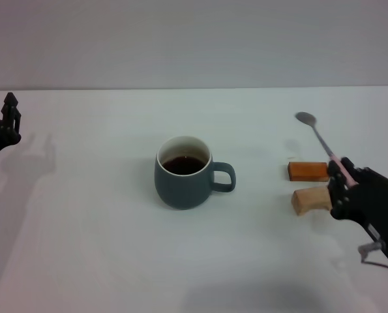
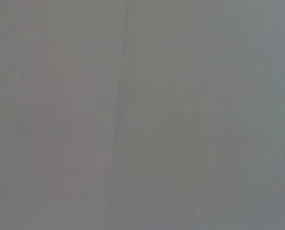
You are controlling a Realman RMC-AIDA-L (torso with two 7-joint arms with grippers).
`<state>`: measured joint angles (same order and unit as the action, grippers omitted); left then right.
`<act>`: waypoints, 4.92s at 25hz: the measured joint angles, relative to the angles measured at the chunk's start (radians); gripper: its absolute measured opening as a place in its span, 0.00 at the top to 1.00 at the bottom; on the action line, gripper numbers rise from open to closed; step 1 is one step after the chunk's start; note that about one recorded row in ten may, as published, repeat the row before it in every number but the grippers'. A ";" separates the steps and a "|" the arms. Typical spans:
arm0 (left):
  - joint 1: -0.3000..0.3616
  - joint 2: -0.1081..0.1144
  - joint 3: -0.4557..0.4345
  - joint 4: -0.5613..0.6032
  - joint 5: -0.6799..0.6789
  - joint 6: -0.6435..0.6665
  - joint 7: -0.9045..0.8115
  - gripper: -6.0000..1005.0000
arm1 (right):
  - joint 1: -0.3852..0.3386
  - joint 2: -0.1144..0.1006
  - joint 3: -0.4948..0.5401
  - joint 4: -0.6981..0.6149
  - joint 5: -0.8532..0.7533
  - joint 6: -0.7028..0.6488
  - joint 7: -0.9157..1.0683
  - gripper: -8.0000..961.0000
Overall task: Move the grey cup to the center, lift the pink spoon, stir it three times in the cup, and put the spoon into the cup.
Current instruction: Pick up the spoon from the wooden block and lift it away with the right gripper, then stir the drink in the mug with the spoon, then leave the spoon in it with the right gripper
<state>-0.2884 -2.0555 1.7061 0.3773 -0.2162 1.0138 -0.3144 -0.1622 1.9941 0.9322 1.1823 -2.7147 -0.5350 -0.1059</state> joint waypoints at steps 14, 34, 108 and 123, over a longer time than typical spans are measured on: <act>0.006 0.000 0.000 0.002 -0.007 0.000 0.000 0.68 | 0.041 -0.084 0.104 0.560 -0.200 0.646 -0.001 0.84; 0.006 0.001 -0.013 0.008 -0.009 0.002 -0.001 0.68 | 0.527 0.071 0.575 0.689 0.200 1.593 -0.369 0.84; 0.045 -0.008 -0.008 0.000 -0.009 0.102 -0.026 0.67 | 1.343 0.076 0.715 -0.348 0.198 1.878 -0.511 0.84; 0.058 -0.007 -0.004 0.000 -0.009 0.113 -0.040 0.67 | 1.341 0.078 0.674 -0.337 0.259 1.859 -0.508 0.85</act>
<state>-0.2299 -2.0623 1.7024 0.3774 -0.2255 1.1273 -0.3544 1.1791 2.0724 1.6064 0.8451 -2.4555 1.3240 -0.6142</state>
